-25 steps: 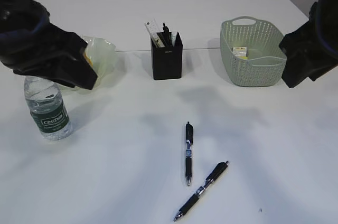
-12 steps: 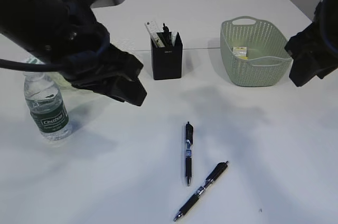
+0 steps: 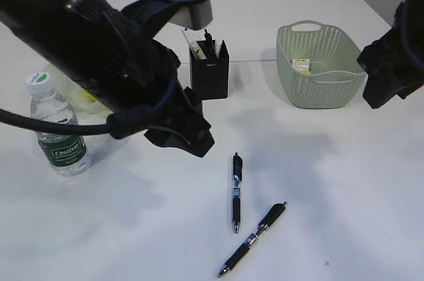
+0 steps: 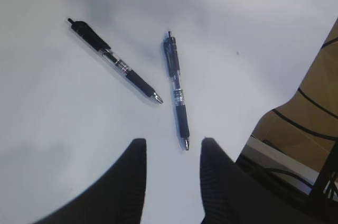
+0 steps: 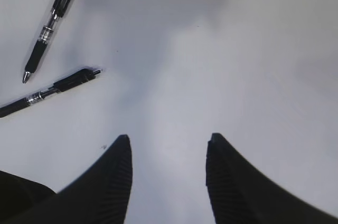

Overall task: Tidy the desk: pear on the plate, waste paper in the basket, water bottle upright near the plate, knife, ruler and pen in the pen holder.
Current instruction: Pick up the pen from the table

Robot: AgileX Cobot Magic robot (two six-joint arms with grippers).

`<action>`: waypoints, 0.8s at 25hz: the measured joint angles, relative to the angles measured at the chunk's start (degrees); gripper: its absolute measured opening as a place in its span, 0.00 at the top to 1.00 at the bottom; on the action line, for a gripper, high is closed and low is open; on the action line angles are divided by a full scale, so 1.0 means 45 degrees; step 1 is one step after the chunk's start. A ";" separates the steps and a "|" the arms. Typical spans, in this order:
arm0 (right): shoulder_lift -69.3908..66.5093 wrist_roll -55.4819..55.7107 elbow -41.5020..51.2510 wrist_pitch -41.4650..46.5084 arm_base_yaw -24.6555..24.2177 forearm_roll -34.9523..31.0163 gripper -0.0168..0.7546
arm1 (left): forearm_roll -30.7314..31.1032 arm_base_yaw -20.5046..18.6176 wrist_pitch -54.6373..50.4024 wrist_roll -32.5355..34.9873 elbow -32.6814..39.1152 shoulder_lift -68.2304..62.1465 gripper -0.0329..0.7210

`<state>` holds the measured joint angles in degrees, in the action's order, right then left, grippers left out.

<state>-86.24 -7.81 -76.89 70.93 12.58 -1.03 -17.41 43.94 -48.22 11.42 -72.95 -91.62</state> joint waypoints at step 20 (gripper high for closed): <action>0.1000 0.0731 0.0000 0.0029 0.0000 0.1678 0.50 | 0.0030 0.0032 -0.0968 0.0034 -0.2046 -0.2478 0.63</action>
<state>-81.74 -4.52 -76.89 71.06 12.58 6.52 -17.27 44.08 -52.58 11.57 -82.15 -102.77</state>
